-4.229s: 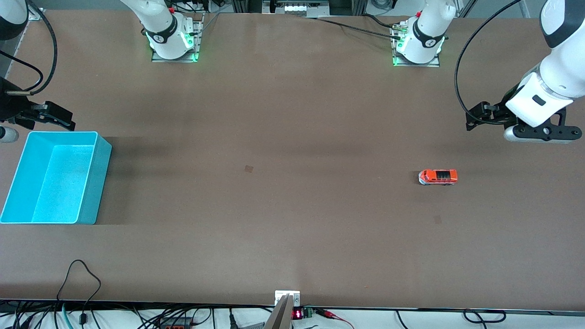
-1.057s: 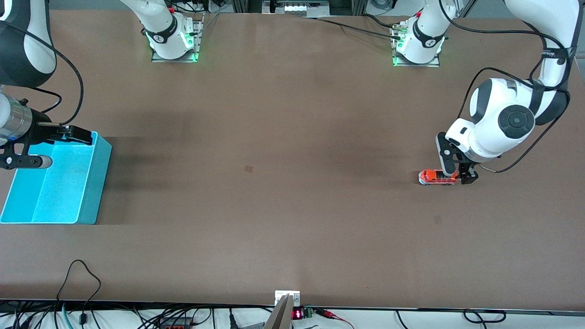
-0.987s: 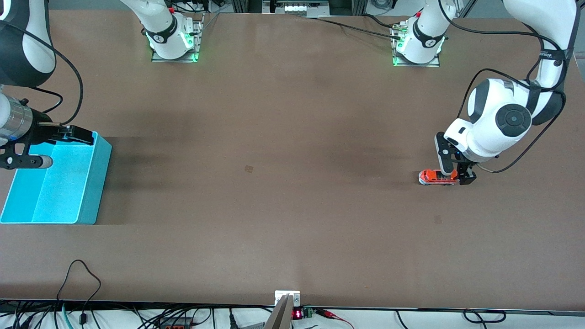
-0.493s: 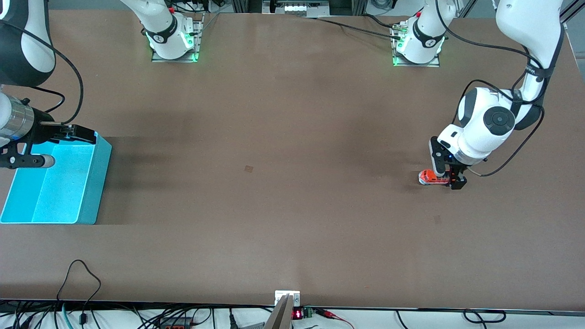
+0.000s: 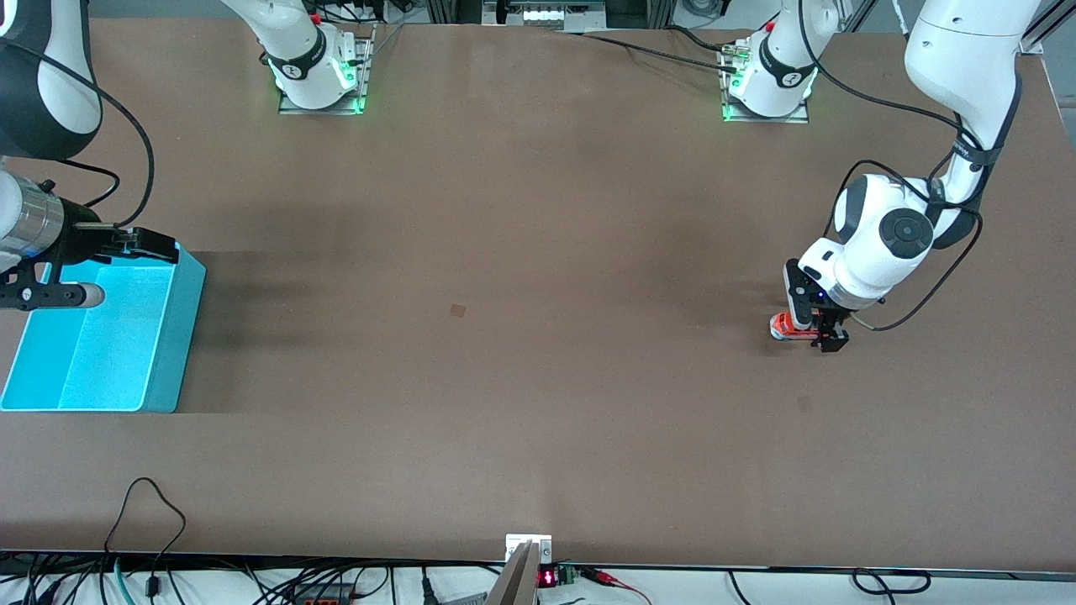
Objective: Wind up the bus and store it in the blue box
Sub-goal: 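Close the left gripper on the bus body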
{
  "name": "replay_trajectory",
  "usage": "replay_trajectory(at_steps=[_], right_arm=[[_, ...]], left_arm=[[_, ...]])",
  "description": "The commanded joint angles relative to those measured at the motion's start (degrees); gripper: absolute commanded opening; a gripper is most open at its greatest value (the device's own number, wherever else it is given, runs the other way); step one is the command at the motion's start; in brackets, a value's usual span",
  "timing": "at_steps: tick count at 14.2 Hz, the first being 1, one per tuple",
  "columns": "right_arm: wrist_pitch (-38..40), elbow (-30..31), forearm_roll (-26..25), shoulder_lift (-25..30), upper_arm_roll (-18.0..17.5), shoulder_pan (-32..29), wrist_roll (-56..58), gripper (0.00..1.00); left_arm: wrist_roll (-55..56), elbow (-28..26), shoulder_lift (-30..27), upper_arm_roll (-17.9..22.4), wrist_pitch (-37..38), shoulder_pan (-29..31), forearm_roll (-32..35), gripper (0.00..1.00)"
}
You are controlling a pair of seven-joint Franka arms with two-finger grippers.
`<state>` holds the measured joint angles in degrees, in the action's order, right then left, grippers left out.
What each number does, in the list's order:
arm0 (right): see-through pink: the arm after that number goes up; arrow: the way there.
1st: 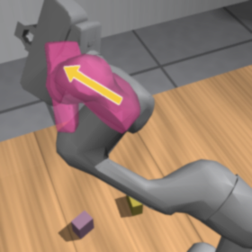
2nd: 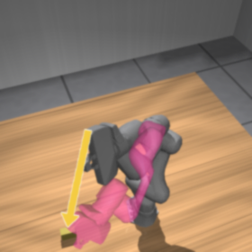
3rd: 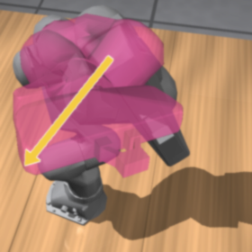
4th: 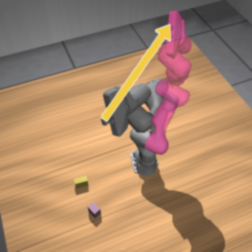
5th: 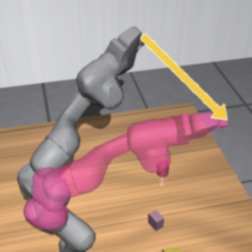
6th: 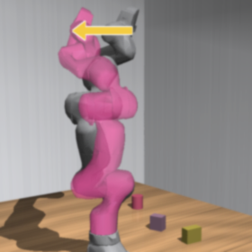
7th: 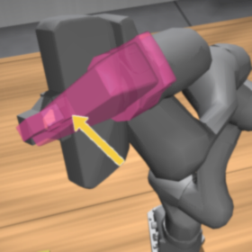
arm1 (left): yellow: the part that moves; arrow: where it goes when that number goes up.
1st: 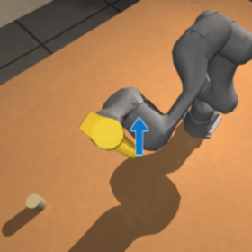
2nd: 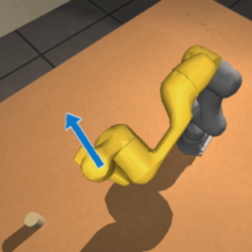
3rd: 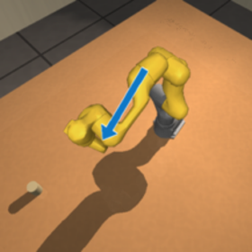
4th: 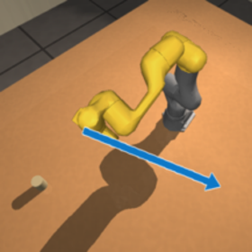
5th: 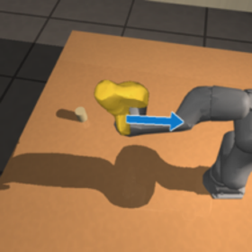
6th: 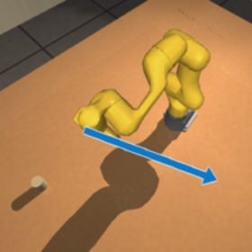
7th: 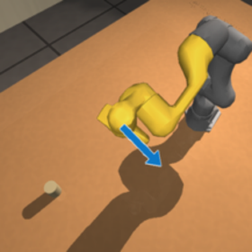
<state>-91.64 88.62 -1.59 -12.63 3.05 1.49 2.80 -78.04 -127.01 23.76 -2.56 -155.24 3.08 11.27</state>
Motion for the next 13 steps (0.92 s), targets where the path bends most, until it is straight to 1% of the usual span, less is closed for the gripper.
replay_trajectory(at_steps=[1, 2, 3, 8, 11, 13], right_arm=[[0.50, -0.20, 0.98, -0.11, -0.15, -0.53, 1.24, 1.00], [0.50, -0.20, 0.98, -0.11, -0.15, -0.53, 1.15, 1.00], [0.50, -0.20, 0.98, -0.11, -0.15, -0.53, 1.15, 1.00], [0.50, -0.20, 0.98, -0.11, -0.15, -0.53, 1.15, 1.00], [0.50, -0.20, 0.98, -0.11, -0.15, -0.61, 1.15, 1.00], [0.50, -0.20, 0.89, -0.11, -0.15, -0.61, 1.24, 1.00]], left_arm=[[-1.23, -0.17, -0.20, -0.25, -0.68, 0.26, 1.29, 0.29], [-1.84, -0.17, -0.20, -0.25, -0.59, 0.17, 1.29, 0.24], [-2.02, -0.08, -0.12, -0.25, -0.59, 0.26, 1.29, 0.22], [-2.11, 0.09, 0.85, -0.25, -0.42, 0.26, 1.29, 0.22], [-2.20, 0.36, 1.90, -0.16, -0.33, 0.44, 1.29, 0.24], [-2.90, 0.71, 2.69, -0.16, -0.33, 2.18, 1.29, 0.24]])
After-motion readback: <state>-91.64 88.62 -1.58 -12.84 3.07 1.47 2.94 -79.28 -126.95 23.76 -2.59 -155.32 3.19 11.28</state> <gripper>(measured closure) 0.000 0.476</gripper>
